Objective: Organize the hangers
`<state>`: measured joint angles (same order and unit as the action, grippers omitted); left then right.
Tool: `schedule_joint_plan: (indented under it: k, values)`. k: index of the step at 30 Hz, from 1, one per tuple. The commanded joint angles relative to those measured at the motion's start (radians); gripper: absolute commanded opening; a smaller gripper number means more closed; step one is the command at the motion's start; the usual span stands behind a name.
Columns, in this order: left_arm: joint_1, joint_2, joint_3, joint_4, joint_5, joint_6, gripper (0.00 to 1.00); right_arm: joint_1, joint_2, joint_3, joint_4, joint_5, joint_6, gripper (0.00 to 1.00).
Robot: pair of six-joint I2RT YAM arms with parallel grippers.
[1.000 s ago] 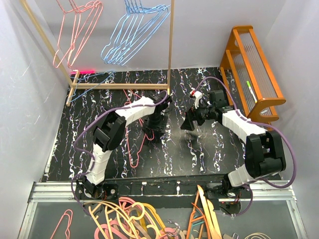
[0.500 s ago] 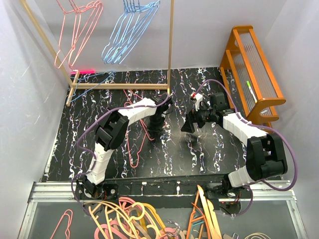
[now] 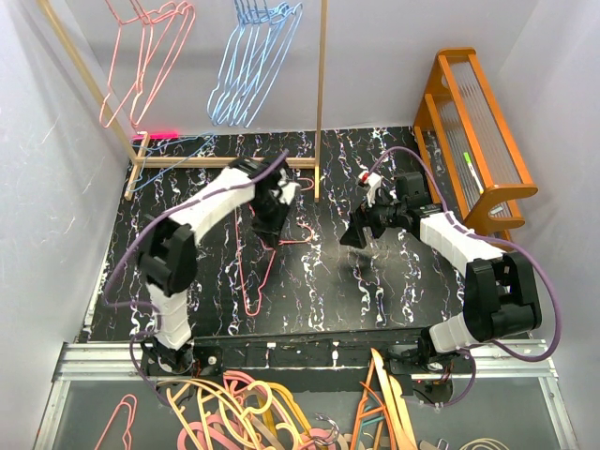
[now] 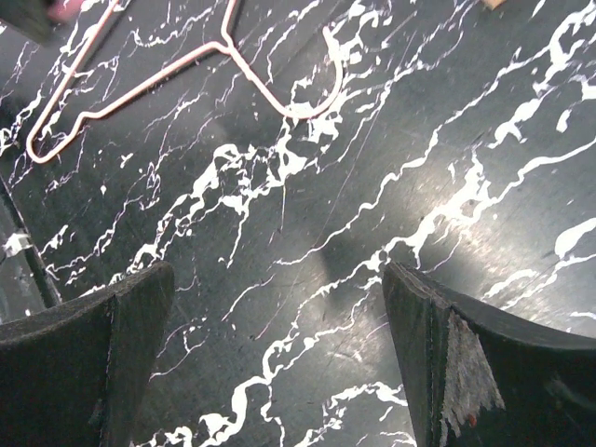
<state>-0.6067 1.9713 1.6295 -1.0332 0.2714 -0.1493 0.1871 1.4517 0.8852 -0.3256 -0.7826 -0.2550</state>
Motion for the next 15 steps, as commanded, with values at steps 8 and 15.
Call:
schedule_joint_plan:
  k: [8, 15]
  values:
    - [0.068, -0.413, 0.115, -0.274, 0.054, 0.299, 0.0, -0.002, -0.076, 0.049, 0.246, -0.119, -0.205, 0.99]
    - [0.071, -0.459, 0.274, -0.316, 0.12, 0.381, 0.0, 0.01, -0.006, 0.121, 0.302, -0.168, -0.294, 0.99]
